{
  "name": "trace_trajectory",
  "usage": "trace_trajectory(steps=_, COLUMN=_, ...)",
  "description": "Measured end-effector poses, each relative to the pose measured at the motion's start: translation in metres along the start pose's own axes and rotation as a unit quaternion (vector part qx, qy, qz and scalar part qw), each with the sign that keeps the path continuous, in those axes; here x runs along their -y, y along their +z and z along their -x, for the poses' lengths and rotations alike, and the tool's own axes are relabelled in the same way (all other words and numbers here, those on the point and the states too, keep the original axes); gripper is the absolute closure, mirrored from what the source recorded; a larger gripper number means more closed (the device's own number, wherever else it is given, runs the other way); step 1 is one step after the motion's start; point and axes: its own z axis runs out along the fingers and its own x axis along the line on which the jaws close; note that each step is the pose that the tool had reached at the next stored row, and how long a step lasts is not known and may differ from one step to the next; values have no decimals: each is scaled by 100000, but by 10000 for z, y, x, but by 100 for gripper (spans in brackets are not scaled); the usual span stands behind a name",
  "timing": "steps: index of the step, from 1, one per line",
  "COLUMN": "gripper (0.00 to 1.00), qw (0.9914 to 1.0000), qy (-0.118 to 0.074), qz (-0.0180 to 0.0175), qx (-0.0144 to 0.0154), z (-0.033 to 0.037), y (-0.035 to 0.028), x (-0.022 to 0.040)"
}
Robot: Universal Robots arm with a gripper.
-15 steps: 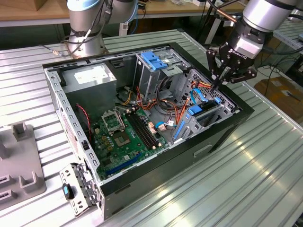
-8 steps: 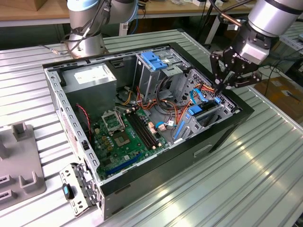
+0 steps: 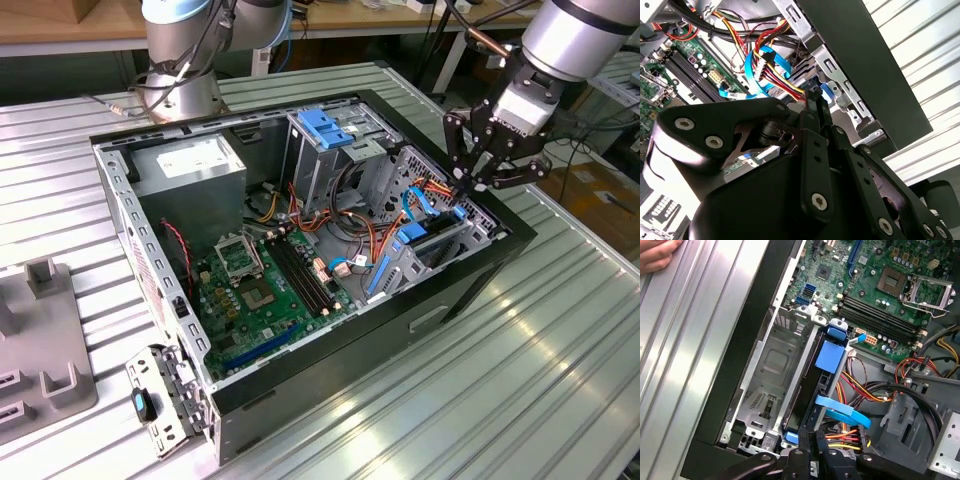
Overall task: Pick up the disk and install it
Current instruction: 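Insert the second disk wire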
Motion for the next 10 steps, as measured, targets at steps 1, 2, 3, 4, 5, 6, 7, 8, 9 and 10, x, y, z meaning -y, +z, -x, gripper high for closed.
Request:
trace_trajectory(steps=1, gripper=84, qw=100000, qy=3, qz=-1, qx=-2, z=0, y=0, x=0)
trace_trajectory(steps=2, gripper=84, qw=100000, qy=2, qz=-1, qx=-1, z=0, y=0, x=0)
trace_trajectory(steps=3, gripper=84, qw=100000, qy=17, qz=-2, qx=-1, z=0, y=0, x=0)
trace_trajectory(steps=4, gripper=84, qw=99992, qy=1268, qz=-56, qx=-27, z=0, y=2, x=0)
trace_trajectory(steps=5, gripper=84, qw=99973, qy=2310, qz=-97, qx=-49, z=0, y=3, x=0)
trace_trajectory(steps=6, gripper=84, qw=99956, qy=2975, qz=-126, qx=-67, z=0, y=3, x=0)
trace_trajectory(steps=7, gripper=84, qw=99913, qy=4177, qz=-178, qx=-91, z=0, y=4, x=0)
trace_trajectory(steps=8, gripper=84, qw=99889, qy=4703, qz=-198, qx=-105, z=0, y=4, x=0)
trace_trajectory(steps=9, gripper=84, qw=99850, qy=5468, qz=-231, qx=-125, z=0, y=4, x=0)
trace_trajectory(steps=10, gripper=84, qw=99831, qy=5807, qz=-246, qx=-133, z=0, y=4, x=0)
